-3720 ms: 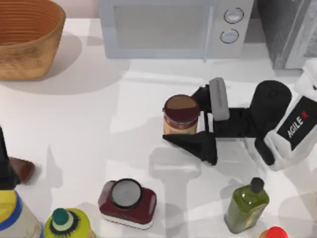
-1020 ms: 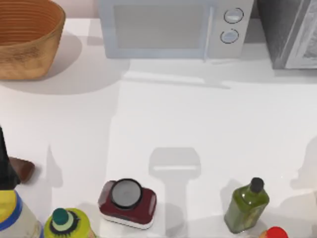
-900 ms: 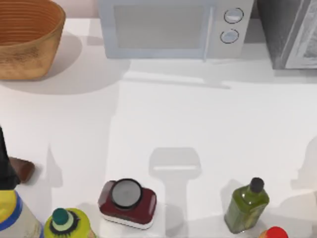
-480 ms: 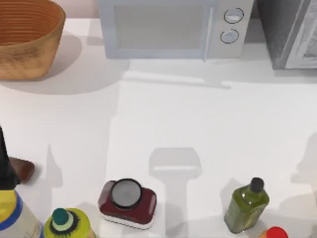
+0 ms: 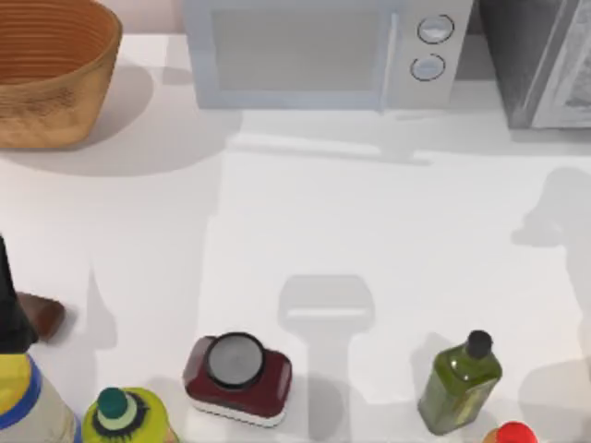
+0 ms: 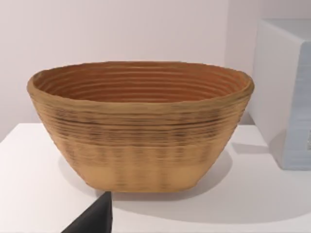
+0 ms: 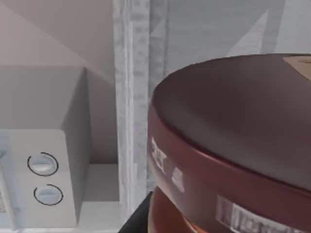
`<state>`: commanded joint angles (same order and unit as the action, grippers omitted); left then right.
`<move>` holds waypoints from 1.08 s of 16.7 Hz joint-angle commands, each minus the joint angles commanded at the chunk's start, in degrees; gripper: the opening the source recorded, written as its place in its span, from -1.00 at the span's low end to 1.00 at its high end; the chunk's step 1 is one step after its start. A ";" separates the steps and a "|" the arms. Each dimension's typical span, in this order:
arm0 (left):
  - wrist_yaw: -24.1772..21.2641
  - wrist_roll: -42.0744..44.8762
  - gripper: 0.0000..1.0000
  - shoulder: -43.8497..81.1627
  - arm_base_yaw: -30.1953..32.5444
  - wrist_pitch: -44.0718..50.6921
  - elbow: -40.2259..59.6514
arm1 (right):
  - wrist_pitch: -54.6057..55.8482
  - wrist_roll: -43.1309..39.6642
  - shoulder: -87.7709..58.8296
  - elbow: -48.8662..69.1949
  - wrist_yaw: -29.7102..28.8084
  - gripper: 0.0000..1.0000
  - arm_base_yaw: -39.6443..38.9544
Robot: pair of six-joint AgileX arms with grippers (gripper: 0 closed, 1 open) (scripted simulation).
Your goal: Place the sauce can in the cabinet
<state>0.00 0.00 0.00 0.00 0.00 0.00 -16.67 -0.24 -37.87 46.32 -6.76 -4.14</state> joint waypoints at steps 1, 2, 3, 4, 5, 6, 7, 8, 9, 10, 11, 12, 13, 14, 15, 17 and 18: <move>0.00 0.00 1.00 0.00 0.00 0.00 0.00 | -1.74 0.09 -4.72 6.86 -0.46 -1.00 -0.79; 0.00 0.00 1.00 0.00 0.00 0.00 0.00 | -3.42 0.21 -9.47 13.70 -0.87 -1.00 -1.61; 0.00 0.00 1.00 0.00 0.00 0.00 0.00 | -5.00 0.34 -14.13 20.39 -1.24 -1.00 -2.42; 0.00 0.00 1.00 0.00 0.00 0.00 0.00 | -6.49 0.49 -18.55 26.79 -1.60 -1.00 -3.21; 0.00 0.00 1.00 0.00 0.00 0.00 0.00 | -7.85 0.64 -22.62 32.80 -1.94 -1.00 -3.95; 0.00 0.00 1.00 0.00 0.00 0.00 0.00 | -9.05 0.79 -26.29 38.26 -2.29 -1.00 -4.61; 0.00 0.00 1.00 0.00 0.00 0.00 0.00 | -10.10 0.93 -29.51 43.13 -2.66 -1.00 -5.18; 0.00 0.00 1.00 0.00 0.00 0.00 0.00 | -11.00 1.06 -32.26 47.42 -3.05 -1.00 -5.65; 0.00 0.00 1.00 0.00 0.00 0.00 0.00 | -11.71 1.16 -34.54 51.10 -3.44 -1.00 -6.02; 0.00 0.00 1.00 0.00 0.00 0.00 0.00 | -12.23 1.24 -36.37 54.18 -3.81 -1.00 -6.31; 0.00 0.00 1.00 0.00 0.00 0.00 0.00 | -12.58 1.28 -37.74 56.65 -4.13 -1.00 -6.53; 0.00 0.00 1.00 0.00 0.00 0.00 0.00 | -12.80 1.29 -38.70 58.52 -4.39 -1.00 -6.69; 0.00 0.00 1.00 0.00 0.00 0.00 0.00 | -12.91 1.28 -39.30 59.77 -4.57 -1.00 -6.81; 0.00 0.00 1.00 0.00 0.00 0.00 0.00 | -12.94 1.26 -39.58 60.42 -4.66 -1.00 -6.86; 0.00 0.00 1.00 0.00 0.00 0.00 0.00 | -12.95 1.26 -39.61 60.49 -4.67 -1.00 -6.87; 0.00 0.00 1.00 0.00 0.00 0.00 0.00 | -12.95 1.26 -39.61 60.49 -4.67 -1.00 -6.87; 0.00 0.00 1.00 0.00 0.00 0.00 0.00 | -12.89 1.36 -39.38 60.30 -4.59 -1.00 -6.63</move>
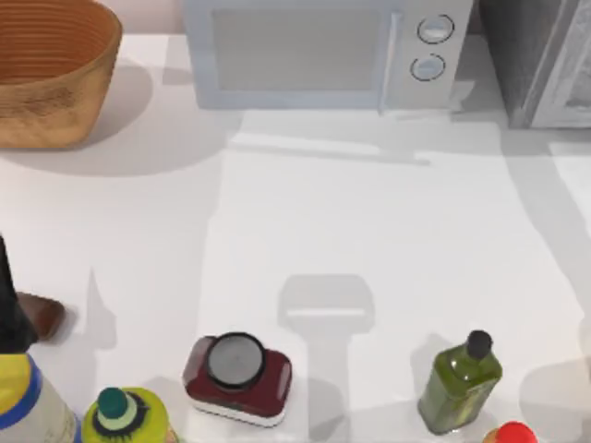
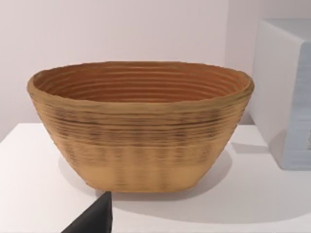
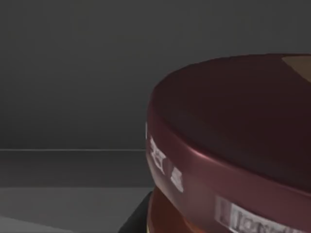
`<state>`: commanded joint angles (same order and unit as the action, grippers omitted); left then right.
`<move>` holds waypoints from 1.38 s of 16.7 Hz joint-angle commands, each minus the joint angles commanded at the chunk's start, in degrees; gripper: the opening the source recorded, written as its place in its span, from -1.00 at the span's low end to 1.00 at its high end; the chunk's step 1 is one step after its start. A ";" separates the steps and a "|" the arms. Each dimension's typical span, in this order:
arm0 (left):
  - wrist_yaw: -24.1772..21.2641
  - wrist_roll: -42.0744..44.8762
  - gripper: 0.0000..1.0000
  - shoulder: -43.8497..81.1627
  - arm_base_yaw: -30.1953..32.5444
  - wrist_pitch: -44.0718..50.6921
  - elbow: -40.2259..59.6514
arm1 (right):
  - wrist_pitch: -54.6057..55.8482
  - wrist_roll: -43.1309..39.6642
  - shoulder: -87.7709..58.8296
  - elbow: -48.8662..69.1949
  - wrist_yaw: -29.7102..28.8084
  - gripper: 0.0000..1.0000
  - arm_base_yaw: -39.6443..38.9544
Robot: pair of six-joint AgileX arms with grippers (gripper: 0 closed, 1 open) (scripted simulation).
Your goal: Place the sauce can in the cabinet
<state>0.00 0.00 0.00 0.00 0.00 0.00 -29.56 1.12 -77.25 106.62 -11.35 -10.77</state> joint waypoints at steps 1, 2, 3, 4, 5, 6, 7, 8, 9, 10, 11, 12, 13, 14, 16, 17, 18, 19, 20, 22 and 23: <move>0.00 0.00 1.00 0.00 0.00 0.00 0.00 | 0.00 -0.02 -0.14 0.11 0.03 -1.00 0.02; 0.00 0.00 1.00 0.00 0.00 0.00 0.00 | 0.05 -0.13 -0.86 0.72 0.17 -1.00 0.10; 0.00 0.00 1.00 0.00 0.00 0.00 0.00 | 0.16 -0.27 -2.09 1.81 0.39 -1.00 0.24; 0.00 0.00 1.00 0.00 0.00 0.00 0.00 | 0.36 -0.42 -3.77 3.32 0.68 -1.00 0.44; 0.00 0.00 1.00 0.00 0.00 0.00 0.00 | 0.65 -0.56 -5.82 5.16 1.01 -1.00 0.72; 0.00 0.00 1.00 0.00 0.00 0.00 0.00 | 1.00 -0.67 -8.21 7.24 1.38 -1.00 1.05; 0.00 0.00 1.00 0.00 0.00 0.00 0.00 | 1.40 -0.74 -10.83 9.46 1.76 -1.00 1.43; 0.00 0.00 1.00 0.00 0.00 0.00 0.00 | 1.83 -0.75 -13.60 11.75 2.15 -1.00 1.86; 0.00 0.00 1.00 0.00 0.00 0.00 0.00 | 2.27 -0.72 -16.43 14.04 2.53 -1.00 2.32; 0.00 0.00 1.00 0.00 0.00 0.00 0.00 | 2.71 -0.64 -19.21 16.27 2.89 -1.00 2.80; 0.00 0.00 1.00 0.00 0.00 0.00 0.00 | 3.14 -0.53 -21.83 18.39 3.24 -1.00 3.28; 0.00 0.00 1.00 0.00 0.00 0.00 0.00 | 3.56 -0.41 -24.19 20.33 3.57 -1.00 3.74; 0.00 0.00 1.00 0.00 0.00 0.00 0.00 | 3.94 -0.29 -26.21 22.02 3.87 -1.00 4.15; 0.00 0.00 1.00 0.00 0.00 0.00 0.00 | 4.27 -0.18 -27.81 23.40 4.13 -1.00 4.49; 0.00 0.00 1.00 0.00 0.00 0.00 0.00 | 4.64 -0.04 -29.47 24.90 4.41 -1.00 4.87; 0.00 0.00 1.00 0.00 0.00 0.00 0.00 | 4.65 -0.03 -29.55 24.97 4.43 -1.00 4.89; 0.00 0.00 1.00 0.00 0.00 0.00 0.00 | 4.65 -0.03 -29.55 24.97 4.43 -1.00 4.89; 0.00 0.00 1.00 0.00 0.00 0.00 0.00 | 4.65 -0.03 -29.55 24.97 4.43 -1.00 4.89; 0.00 0.00 1.00 0.00 0.00 0.00 0.00 | 4.65 -0.03 -29.55 24.97 4.43 -1.00 4.89; 0.00 0.00 1.00 0.00 0.00 0.00 0.00 | 4.65 -0.03 -29.55 24.97 4.43 -0.70 4.89; 0.00 0.00 1.00 0.00 0.00 0.00 0.00 | 4.65 -0.03 -29.55 24.97 4.43 -0.55 4.89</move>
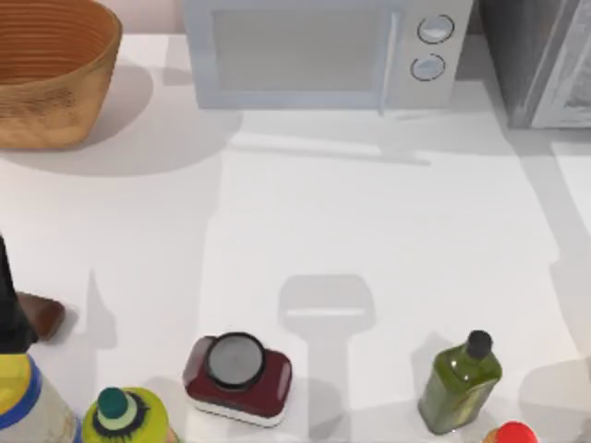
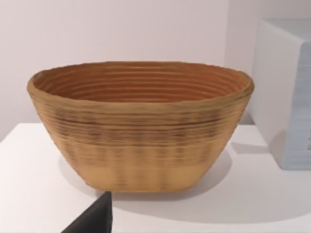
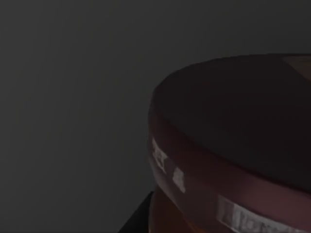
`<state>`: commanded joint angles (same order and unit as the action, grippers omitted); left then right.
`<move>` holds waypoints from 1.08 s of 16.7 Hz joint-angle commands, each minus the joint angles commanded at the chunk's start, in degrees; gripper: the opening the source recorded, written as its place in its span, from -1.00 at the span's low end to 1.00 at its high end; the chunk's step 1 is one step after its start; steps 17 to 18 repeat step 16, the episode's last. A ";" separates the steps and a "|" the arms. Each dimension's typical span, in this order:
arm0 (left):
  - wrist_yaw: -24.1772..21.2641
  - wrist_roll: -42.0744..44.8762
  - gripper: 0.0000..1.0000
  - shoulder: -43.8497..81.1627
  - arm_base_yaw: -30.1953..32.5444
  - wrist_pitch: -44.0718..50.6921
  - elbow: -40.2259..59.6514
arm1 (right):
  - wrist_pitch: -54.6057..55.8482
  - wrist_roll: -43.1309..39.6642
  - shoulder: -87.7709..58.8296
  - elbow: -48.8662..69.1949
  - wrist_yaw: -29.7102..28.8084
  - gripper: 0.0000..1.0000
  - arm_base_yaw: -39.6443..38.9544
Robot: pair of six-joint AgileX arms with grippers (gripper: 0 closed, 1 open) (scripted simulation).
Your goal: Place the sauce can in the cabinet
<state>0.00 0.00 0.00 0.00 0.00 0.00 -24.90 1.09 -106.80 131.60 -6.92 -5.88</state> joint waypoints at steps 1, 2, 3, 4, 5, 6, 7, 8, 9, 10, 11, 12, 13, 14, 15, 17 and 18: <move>0.00 0.00 1.00 0.00 0.00 0.00 0.00 | 0.00 0.00 0.00 0.00 0.00 -0.40 0.00; 0.00 0.00 1.00 0.00 0.00 0.00 0.00 | 0.00 0.00 0.00 0.00 0.00 -0.25 0.00; 0.00 0.00 1.00 0.00 0.00 0.00 0.00 | 0.00 0.00 0.00 0.00 0.00 -0.10 0.00; 0.00 0.00 1.00 0.00 0.00 0.00 0.00 | 0.00 0.00 0.00 0.00 0.00 0.06 0.00; 0.00 0.00 1.00 0.00 0.00 0.00 0.00 | 0.00 0.00 0.00 0.00 0.00 0.21 0.00; 0.00 0.00 1.00 0.00 0.00 0.00 0.00 | 0.00 0.00 0.00 0.00 0.00 0.36 0.00; 0.00 0.00 1.00 0.00 0.00 0.00 0.00 | 0.00 0.00 0.00 0.00 0.00 0.51 0.00; 0.00 0.00 1.00 0.00 0.00 0.00 0.00 | 0.00 0.00 0.00 0.00 0.00 0.66 0.00; 0.00 0.00 1.00 0.00 0.00 0.00 0.00 | 0.00 0.00 0.00 0.00 0.00 0.81 0.00; 0.00 0.00 1.00 0.00 0.00 0.00 0.00 | 0.00 0.00 0.00 0.00 0.00 0.96 0.00; 0.00 0.00 1.00 0.00 0.00 0.00 0.00 | 0.00 0.00 0.00 0.00 0.00 1.00 0.00; 0.00 0.00 1.00 0.00 0.00 0.00 0.00 | 0.00 0.00 0.00 0.00 0.00 1.00 0.00; 0.00 0.00 1.00 0.00 0.00 0.00 0.00 | 0.00 0.00 0.00 0.00 0.00 1.00 0.00; 0.00 0.00 1.00 0.00 0.00 0.00 0.00 | 0.00 0.00 0.00 0.00 0.00 1.00 0.00; 0.00 0.00 1.00 0.00 0.00 0.00 0.00 | 0.00 0.00 0.00 0.00 0.00 1.00 0.00; 0.00 0.00 1.00 0.00 0.00 0.00 0.00 | 0.00 0.00 0.00 0.00 0.00 1.00 0.00; 0.00 0.00 1.00 0.00 0.00 0.00 0.00 | 0.00 0.00 0.00 0.00 0.00 1.00 0.00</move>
